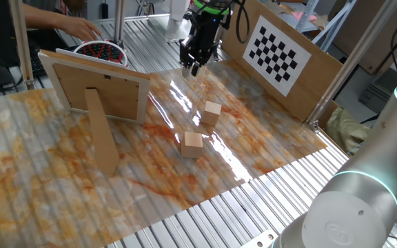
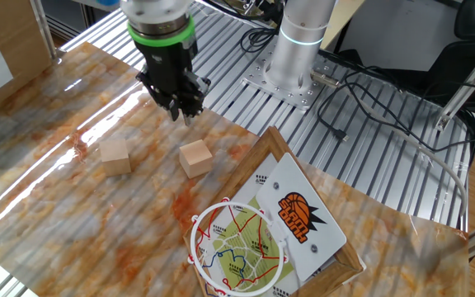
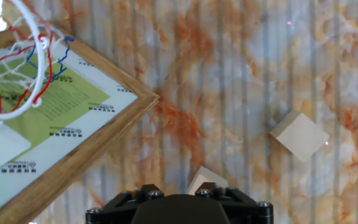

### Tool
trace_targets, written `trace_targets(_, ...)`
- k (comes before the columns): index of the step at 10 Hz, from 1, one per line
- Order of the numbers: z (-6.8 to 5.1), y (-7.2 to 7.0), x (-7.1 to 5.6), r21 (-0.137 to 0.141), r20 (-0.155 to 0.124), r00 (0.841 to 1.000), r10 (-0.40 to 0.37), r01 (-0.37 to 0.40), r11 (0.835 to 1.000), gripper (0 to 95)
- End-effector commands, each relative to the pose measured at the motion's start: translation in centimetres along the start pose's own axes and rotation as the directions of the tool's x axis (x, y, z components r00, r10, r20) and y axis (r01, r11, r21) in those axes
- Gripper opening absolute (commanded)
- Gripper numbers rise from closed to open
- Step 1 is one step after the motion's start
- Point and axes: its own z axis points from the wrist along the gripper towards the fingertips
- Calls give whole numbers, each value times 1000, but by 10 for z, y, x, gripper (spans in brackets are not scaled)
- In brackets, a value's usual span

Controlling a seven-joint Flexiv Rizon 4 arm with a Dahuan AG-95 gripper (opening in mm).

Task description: Grab a basketball, release it and shoot it into the basket

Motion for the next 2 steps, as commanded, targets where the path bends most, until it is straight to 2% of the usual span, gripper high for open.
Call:
trace_targets(1, 0, 0, 0, 3, -10, 1000, 6, -6, 1000, 190)
trace_targets(2, 0, 0, 0, 3, -10, 1000, 10, -10, 1000, 190)
